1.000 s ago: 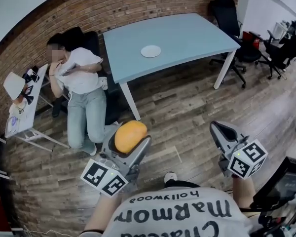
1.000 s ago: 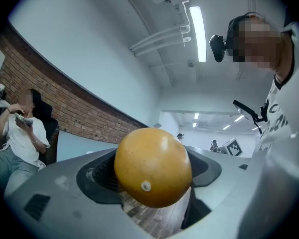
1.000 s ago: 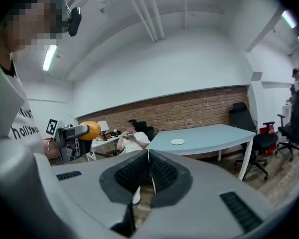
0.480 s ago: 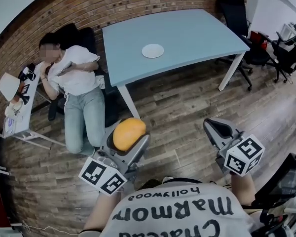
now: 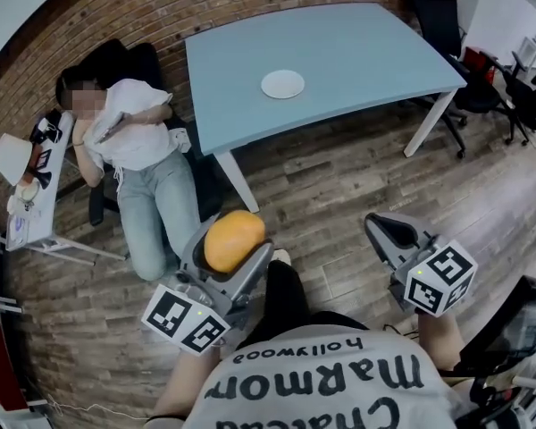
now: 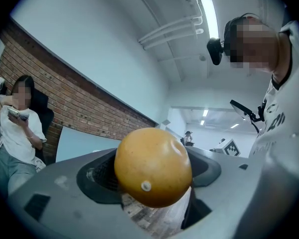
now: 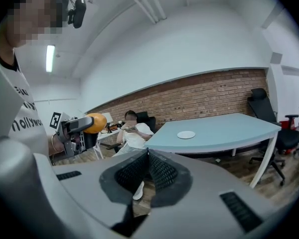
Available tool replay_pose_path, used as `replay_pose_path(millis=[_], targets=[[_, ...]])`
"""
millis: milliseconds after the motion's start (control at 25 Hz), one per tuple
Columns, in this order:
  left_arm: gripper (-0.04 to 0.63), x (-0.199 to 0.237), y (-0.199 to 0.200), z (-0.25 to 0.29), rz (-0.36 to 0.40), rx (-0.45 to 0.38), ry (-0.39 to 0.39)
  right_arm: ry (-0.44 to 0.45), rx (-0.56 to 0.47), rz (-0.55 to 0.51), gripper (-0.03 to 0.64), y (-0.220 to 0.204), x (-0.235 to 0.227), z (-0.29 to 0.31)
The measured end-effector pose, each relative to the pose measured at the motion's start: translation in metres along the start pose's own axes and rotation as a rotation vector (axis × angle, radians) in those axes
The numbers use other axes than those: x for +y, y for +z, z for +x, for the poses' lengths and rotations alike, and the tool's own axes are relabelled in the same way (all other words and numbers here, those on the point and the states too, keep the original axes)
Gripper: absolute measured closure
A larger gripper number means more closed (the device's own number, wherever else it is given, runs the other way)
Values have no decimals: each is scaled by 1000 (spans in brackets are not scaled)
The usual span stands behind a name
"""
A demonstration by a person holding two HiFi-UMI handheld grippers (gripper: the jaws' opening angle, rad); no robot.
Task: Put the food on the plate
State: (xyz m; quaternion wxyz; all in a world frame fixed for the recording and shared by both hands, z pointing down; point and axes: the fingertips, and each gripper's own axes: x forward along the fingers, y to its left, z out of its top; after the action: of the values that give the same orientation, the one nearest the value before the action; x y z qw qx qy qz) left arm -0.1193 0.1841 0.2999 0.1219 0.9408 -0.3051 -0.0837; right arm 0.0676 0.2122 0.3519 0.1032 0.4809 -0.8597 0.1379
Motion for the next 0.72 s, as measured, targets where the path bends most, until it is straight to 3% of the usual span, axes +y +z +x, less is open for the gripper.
replay_pose_path(millis=[280, 480, 720], targets=[[247, 44, -1, 44, -4, 27, -30, 6, 39, 31, 606, 6, -18, 40], [247, 76, 0, 80, 33, 87, -64, 7, 86, 33, 606, 11, -45, 83], [247, 123, 17, 122, -87, 105, -126, -28, 84, 66, 606, 37, -81, 134]])
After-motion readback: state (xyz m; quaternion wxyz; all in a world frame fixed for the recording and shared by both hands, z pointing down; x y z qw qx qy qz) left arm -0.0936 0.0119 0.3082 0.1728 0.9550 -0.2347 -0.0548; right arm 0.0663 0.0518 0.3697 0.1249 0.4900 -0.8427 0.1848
